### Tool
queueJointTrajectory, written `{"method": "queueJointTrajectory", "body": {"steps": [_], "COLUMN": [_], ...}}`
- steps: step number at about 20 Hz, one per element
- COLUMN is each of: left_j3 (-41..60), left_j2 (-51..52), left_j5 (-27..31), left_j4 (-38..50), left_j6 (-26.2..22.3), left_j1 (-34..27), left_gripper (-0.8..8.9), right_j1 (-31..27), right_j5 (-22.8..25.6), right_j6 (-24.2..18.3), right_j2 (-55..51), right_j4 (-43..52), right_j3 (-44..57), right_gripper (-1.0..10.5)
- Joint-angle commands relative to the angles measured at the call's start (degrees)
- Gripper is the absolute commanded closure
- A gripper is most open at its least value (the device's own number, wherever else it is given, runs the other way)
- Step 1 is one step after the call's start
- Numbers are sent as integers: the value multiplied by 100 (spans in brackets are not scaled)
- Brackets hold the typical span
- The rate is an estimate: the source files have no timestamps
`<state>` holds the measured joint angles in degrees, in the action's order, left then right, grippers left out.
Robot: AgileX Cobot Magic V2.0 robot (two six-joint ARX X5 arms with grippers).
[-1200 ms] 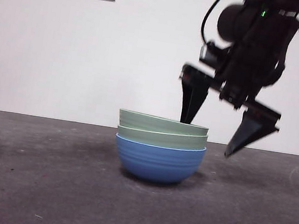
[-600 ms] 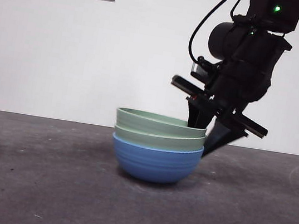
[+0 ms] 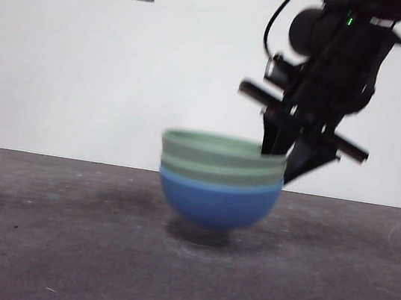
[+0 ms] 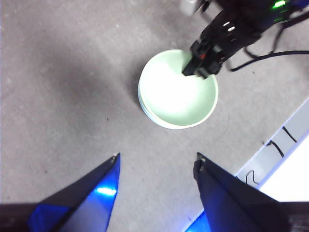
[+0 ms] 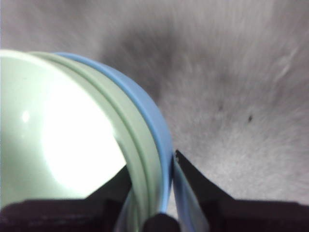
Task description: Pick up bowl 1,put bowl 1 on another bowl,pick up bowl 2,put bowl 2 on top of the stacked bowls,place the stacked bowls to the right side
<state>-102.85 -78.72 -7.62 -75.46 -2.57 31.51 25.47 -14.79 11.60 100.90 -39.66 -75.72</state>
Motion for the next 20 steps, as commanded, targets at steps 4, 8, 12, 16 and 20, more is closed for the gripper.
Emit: {"method": "queueJointTrajectory", "body": {"steps": [4, 8, 12, 16, 20], "left_j3": [-2, -2, -2, -2, -2], "left_j2": [-7, -7, -7, -7, -7], "left_j5": [9, 9, 9, 7, 9], "left_j4": [33, -13, 63, 118, 96], "left_j6": [-166, -175, -175, -170, -160], "left_j1": [-9, -9, -9, -9, -9], "left_gripper": [553, 553, 553, 553, 553], "right_j1": [-629, -1296, -1871, -2065, -2065], "right_j5": [-7, 13, 11, 17, 20], "right_j6": [-7, -7, -9, -76, -118], "right_j2": [-363, -363, -299, -39, 433], "right_j4": [55, 116, 122, 101, 90], "right_j3": [11, 11, 13, 13, 13], "right_gripper": [963, 963, 963, 963, 963]}}
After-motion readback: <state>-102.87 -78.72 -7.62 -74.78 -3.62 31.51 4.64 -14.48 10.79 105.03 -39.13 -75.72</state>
